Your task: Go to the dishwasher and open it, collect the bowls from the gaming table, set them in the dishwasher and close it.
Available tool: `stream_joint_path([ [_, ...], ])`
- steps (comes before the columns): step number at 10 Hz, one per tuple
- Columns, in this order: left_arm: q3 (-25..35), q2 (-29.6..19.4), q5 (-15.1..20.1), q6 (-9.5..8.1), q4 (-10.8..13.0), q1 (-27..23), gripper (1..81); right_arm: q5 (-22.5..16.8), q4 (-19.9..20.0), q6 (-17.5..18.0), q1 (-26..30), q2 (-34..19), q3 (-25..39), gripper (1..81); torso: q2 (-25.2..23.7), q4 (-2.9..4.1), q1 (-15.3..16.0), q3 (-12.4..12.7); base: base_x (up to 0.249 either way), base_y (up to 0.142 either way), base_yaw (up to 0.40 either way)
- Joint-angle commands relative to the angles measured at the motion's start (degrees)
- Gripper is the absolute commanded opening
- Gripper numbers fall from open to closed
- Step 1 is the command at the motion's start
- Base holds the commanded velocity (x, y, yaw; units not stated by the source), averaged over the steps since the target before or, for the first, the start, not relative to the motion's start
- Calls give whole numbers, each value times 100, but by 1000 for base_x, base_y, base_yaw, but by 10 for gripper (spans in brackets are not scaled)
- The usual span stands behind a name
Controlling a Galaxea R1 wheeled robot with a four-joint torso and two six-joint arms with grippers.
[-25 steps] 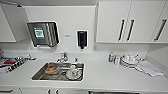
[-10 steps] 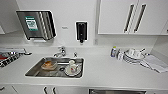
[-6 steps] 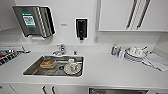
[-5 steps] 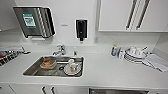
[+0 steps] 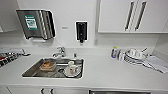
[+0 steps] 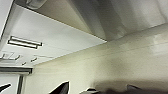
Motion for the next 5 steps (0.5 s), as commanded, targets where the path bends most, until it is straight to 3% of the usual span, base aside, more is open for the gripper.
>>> stream_joint_path([
  [1,291,-361,357,26,8,-632,811,-235,58,205,690,-638,452,811,-549,0,354,0,0,0,0],
  [2,344,-370,438,26,-1,-703,811,-244,66,267,778,-734,541,811,-170,0,107,0,0,0,0],
  [3,449,-370,446,26,8,-747,811,-253,66,363,875,-857,690,811,-347,0,219,-474,0,0,0],
  [5,467,-370,446,26,-1,-817,811,-262,58,487,1051,-1085,874,811,-464,0,282,-601,0,0,0],
])
